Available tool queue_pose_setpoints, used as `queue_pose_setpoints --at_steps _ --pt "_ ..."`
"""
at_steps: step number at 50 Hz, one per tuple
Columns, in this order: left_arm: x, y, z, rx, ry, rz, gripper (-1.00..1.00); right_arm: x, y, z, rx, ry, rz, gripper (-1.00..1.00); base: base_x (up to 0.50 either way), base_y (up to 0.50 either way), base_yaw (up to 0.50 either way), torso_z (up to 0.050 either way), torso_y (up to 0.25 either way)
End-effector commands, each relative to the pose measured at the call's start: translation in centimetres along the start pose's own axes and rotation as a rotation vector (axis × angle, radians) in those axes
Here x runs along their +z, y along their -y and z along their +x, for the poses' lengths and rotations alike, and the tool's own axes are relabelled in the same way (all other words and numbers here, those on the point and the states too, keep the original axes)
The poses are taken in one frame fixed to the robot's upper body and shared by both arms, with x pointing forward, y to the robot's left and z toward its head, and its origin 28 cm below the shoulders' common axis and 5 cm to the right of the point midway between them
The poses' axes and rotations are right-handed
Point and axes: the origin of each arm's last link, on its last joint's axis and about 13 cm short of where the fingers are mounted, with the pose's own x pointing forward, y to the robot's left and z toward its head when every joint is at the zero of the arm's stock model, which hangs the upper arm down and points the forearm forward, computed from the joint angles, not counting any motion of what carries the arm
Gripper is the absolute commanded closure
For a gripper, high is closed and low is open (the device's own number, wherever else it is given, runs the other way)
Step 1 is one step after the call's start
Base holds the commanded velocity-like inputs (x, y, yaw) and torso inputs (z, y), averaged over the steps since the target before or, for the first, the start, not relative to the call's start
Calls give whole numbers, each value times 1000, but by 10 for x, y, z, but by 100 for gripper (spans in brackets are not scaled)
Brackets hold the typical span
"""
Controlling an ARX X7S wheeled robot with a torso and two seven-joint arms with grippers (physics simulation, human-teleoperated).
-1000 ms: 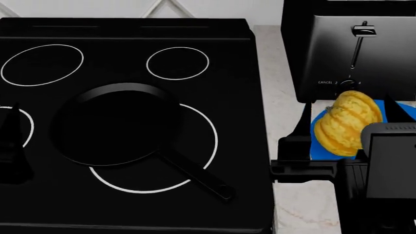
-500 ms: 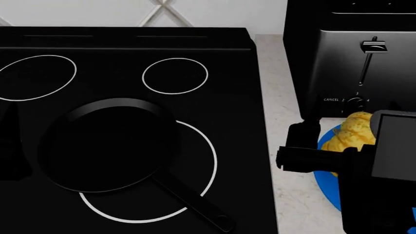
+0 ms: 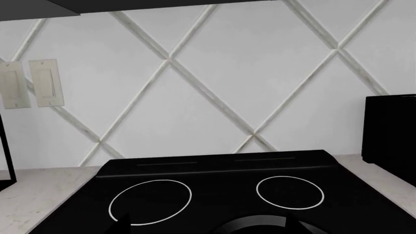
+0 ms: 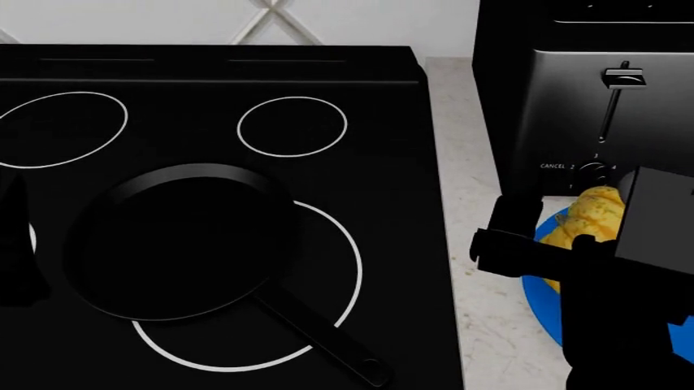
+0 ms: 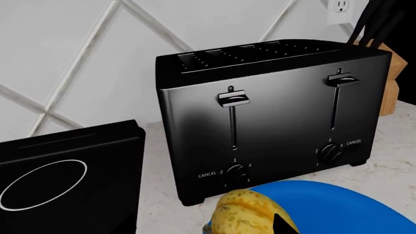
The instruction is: Pick the squash from the plate and place it in the pan.
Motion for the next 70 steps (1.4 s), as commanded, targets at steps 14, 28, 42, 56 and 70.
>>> queue_pose_setpoints --at_steps 14,28,42,56,70 --pt "1 0 -4 -11 -7 -10 -100 -15 7 17 -160 -80 8 -100 0 0 0 0 0" --pt "1 1 -7 -21 -12 -17 -100 -18 7 32 -180 -119 27 -100 0 0 0 0 0" --pt "4 0 -10 -28 -12 -14 -100 -29 8 38 -195 -170 37 -100 0 0 0 0 0" --pt "3 1 -13 -32 -13 -17 -100 -34 7 43 -175 -202 26 -100 0 0 0 0 0" --pt "4 0 -12 -29 -13 -15 -100 -43 10 50 -197 -235 36 100 1 0 0 0 0"
